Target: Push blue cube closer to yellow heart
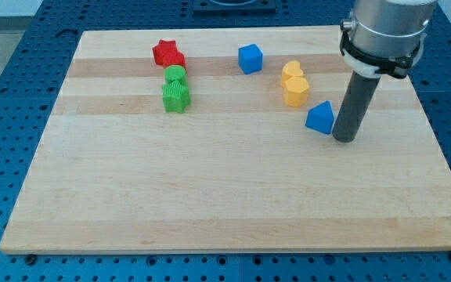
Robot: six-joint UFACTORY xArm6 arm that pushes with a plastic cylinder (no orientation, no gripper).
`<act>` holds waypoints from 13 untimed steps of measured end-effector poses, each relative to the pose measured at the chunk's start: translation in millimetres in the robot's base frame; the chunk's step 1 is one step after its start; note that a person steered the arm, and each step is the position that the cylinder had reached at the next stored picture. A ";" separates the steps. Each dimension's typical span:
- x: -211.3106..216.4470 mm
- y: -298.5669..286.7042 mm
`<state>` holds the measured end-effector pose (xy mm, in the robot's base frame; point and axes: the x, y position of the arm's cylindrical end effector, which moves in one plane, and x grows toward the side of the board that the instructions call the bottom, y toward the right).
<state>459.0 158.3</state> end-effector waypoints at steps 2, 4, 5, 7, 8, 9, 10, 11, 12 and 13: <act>-13.7 -20.5; -31.2 -23.5; -5.4 -50.8; -45.2 -131.2; -50.4 -137.5; -71.5 -162.5; -97.3 -166.7; -125.0 -166.7; -131.5 -168.3; -146.9 -168.8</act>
<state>312.0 -10.5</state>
